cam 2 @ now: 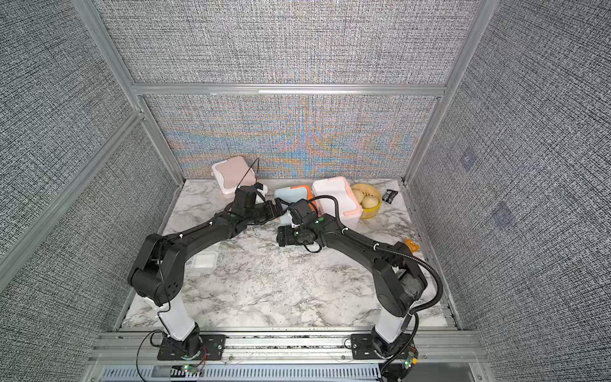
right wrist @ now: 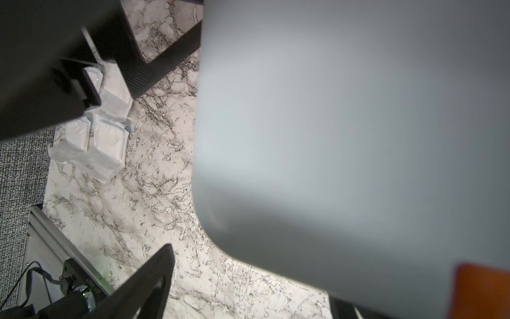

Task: Open first aid kits and take out gauze
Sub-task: Move the first aid kit to the center of the board.

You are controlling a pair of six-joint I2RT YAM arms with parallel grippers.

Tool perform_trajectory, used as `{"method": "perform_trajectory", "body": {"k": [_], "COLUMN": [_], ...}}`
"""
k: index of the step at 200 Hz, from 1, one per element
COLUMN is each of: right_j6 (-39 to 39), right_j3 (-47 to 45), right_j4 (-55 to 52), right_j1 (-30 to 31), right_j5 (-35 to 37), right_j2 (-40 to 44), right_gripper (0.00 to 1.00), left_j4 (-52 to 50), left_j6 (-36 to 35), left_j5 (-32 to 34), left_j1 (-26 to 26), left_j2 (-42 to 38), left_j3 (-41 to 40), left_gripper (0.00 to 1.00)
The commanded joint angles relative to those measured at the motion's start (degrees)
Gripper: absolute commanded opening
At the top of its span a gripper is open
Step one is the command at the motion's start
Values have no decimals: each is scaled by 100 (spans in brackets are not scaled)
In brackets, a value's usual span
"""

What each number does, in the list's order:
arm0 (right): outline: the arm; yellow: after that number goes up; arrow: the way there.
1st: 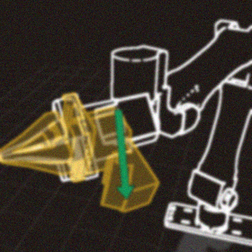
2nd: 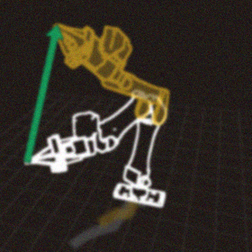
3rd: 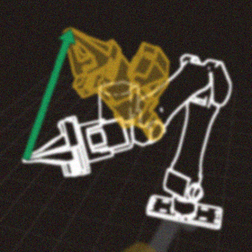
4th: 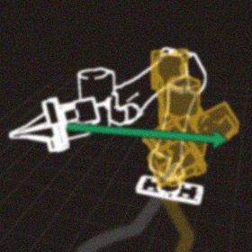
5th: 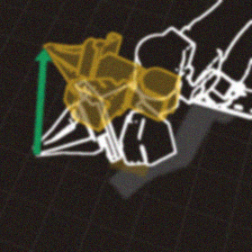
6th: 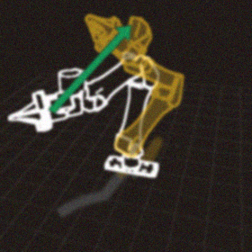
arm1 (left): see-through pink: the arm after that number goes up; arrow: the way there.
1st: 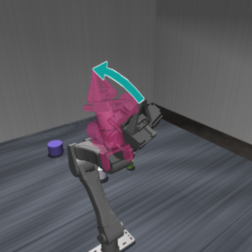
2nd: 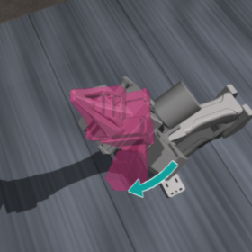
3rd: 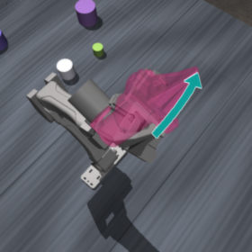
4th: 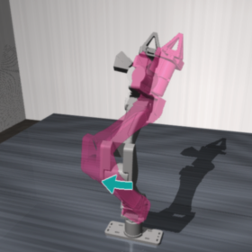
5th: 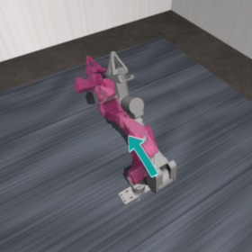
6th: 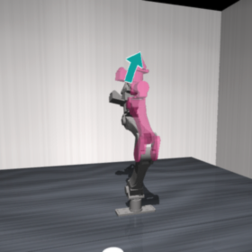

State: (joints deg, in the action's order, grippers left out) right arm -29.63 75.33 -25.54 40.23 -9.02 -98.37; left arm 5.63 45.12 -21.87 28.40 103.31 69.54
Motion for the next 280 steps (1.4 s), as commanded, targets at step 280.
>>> {"method": "perform_trajectory", "body": {"k": [280], "right_j6": [-1251], "right_j3": [7661], "right_j4": [1870], "right_j1": [-621], "right_j5": [-554], "right_j2": [-5324], "right_gripper": [71], "left_j4": [-1114], "left_j6": [-723], "left_j5": [-352], "left_j1": [-3400], "left_j2": [1379], "left_j3": [2687], "left_gripper": [100]}}
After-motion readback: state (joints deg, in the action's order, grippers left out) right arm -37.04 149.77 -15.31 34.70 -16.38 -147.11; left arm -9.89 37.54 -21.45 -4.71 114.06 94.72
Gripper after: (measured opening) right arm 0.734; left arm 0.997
